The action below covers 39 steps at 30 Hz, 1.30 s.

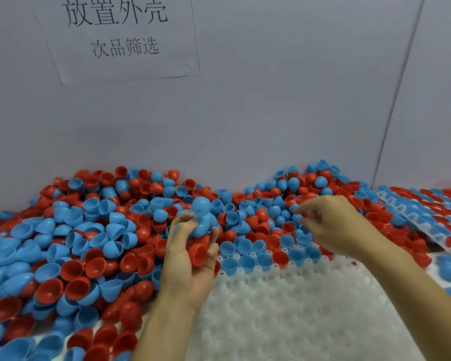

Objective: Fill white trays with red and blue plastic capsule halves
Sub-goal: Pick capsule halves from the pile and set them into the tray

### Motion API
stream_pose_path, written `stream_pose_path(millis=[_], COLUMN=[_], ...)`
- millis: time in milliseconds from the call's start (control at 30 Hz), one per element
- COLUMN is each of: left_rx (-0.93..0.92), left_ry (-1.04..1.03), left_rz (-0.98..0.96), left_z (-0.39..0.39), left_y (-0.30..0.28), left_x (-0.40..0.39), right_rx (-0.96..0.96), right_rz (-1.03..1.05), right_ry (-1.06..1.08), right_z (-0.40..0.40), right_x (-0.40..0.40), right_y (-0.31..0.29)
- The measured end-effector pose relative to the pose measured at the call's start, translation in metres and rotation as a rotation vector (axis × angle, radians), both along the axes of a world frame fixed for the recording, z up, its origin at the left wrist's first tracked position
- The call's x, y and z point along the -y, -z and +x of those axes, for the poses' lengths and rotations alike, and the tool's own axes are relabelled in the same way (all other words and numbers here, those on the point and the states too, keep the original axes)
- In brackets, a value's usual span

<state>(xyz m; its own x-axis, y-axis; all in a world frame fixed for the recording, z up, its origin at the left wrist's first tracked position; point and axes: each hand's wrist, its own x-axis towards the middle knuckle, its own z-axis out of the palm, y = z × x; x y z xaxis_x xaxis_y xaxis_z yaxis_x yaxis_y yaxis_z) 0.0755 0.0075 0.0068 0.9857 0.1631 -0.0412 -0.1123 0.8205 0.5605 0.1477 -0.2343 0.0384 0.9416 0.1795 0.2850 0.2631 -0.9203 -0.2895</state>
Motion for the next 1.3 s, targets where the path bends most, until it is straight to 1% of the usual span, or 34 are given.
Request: stream_pose_path(millis=[100,233,300,433,500,667,867,1000,1133,1233,1300], left_rx=[0.007,0.042,0.087,0.1,0.081,0.007,-0.042,-0.011,0.009,0.022,0.04], left_ry=[-0.003,-0.02,0.005,0.022,0.014,-0.019,-0.037,-0.02,-0.028,-0.062,-0.083], left_rz=[0.078,0.326,0.395,0.398,0.362,0.198,0.149,0.116,0.11,0.096,0.082], left_z=[-0.001,-0.001,-0.001,0.0,0.001,0.002,0.002,0.002,0.001,0.001,0.001], left_y=[-0.001,0.0,0.002,0.004,0.003,0.002,0.004,0.004,0.004,0.004,0.003], left_x=[0.0,0.002,0.003,0.005,0.007,0.003,0.003,0.003,0.004,0.003,0.003], right_rx=[0.003,-0.102,-0.089,-0.022,-0.008,-0.088,-0.117,-0.093,-0.053,-0.031,0.004], right_rz=[0.299,0.691,0.797,0.854,0.893,0.984,1.005,0.994,0.977,0.978,0.941], right_ry=[-0.128,-0.279,-0.286,-0.247,-0.241,-0.33,-0.408,-0.424,-0.396,-0.312,-0.251], right_z=[-0.014,-0.044,-0.053,-0.052,-0.049,-0.05,-0.052,-0.053,-0.053,-0.051,-0.049], right_x=[-0.042,-0.102,-0.118,-0.12,-0.118,-0.121,-0.12,-0.12,-0.123,-0.127,-0.129], right_y=[-0.017,-0.015,-0.005,0.003,0.004,0.007,0.008,0.007,0.007,0.009,0.009])
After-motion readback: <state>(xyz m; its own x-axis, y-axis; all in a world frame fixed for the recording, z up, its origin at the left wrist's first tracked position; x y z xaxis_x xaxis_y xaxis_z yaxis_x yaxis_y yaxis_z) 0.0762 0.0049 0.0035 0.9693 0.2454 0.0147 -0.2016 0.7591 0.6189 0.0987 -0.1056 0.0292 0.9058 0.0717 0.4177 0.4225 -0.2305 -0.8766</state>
